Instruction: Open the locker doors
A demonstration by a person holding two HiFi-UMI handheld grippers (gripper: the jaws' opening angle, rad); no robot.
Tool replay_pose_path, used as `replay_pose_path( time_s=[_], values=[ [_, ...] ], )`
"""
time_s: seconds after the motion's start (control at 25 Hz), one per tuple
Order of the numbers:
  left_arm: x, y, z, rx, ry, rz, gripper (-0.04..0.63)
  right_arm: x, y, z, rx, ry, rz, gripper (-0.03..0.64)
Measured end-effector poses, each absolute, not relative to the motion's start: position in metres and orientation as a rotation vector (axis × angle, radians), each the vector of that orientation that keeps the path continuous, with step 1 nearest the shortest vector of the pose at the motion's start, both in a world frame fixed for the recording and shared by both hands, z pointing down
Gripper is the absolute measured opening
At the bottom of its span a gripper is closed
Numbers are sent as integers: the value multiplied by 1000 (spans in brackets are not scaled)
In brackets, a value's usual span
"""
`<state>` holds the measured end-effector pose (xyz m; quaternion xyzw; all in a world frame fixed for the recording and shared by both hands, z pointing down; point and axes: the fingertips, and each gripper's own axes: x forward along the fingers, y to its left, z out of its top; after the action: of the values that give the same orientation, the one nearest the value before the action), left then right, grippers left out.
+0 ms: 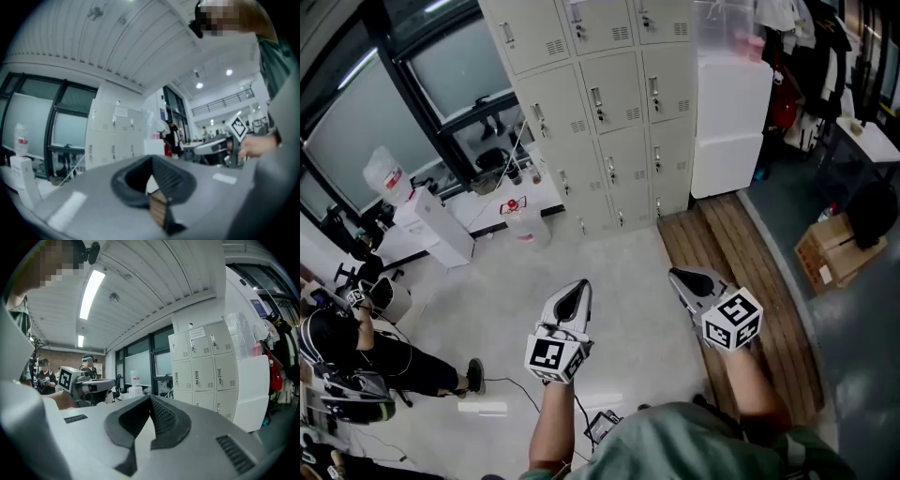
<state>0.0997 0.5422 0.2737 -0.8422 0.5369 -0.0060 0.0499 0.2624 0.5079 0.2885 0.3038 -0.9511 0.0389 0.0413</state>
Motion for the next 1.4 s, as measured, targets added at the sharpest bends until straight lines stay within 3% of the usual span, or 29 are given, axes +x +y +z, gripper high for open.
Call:
replay_pose_path(
  time_s=[0.72, 1.4],
  values=[
    [71, 513, 281, -2592, 1618, -20, 0, 233, 476, 293, 983, -2889, 143, 3],
    [86, 397, 282, -2531, 1724, -34, 0, 245, 353, 293, 869, -2936, 163, 3]
  ],
)
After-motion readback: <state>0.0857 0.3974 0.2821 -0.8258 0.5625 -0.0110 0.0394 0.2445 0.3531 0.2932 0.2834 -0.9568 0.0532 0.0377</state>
